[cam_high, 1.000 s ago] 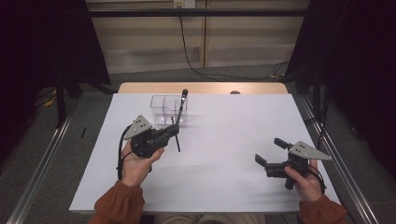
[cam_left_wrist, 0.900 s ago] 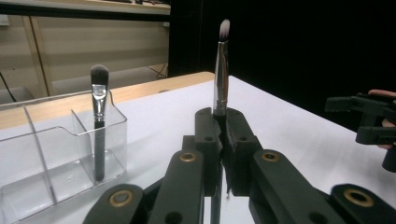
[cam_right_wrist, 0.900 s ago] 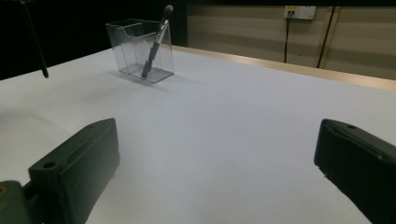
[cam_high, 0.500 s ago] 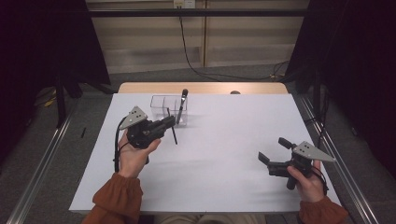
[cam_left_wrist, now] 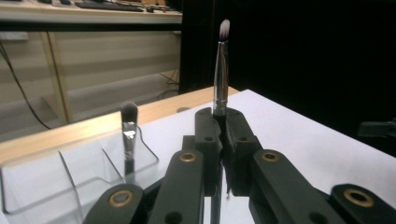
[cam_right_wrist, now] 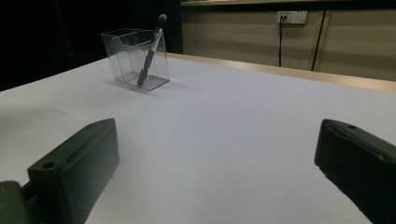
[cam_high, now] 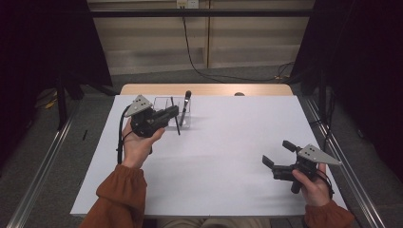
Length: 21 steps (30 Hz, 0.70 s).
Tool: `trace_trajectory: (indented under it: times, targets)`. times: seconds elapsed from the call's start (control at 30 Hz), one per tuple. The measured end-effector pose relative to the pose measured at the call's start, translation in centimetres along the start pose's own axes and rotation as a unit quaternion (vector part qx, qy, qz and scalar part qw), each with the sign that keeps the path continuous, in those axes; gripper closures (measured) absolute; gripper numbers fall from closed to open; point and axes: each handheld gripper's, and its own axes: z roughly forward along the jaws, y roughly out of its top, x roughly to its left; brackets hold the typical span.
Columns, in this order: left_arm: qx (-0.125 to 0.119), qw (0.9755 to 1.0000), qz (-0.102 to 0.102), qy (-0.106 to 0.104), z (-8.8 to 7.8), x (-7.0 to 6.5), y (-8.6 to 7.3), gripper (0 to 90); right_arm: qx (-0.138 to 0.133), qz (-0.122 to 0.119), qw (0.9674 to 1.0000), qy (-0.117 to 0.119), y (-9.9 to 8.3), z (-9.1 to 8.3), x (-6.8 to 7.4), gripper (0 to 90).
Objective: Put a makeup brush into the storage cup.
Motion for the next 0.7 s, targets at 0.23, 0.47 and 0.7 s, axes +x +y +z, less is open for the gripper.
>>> trace_trajectory:
  times: [0.23,0.47,0.7]
  targets:
    - [-0.003,0.9999,0.008,0.012,1.2,0.8,1.4,85.8,0.001,-0.004,1.0000,0.002,0.0,-0.1,0.0,0.0]
    - [-0.004,0.9997,-0.001,0.022,2.1,1.7,1.6,85.8,0.001,-0.005,1.0000,0.003,0.0,0.0,0.1,0.0]
    - [-0.010,0.9994,-0.004,0.033,3.0,2.6,2.1,85.8,-0.001,-0.001,1.0000,0.003,0.0,0.0,0.1,0.0]
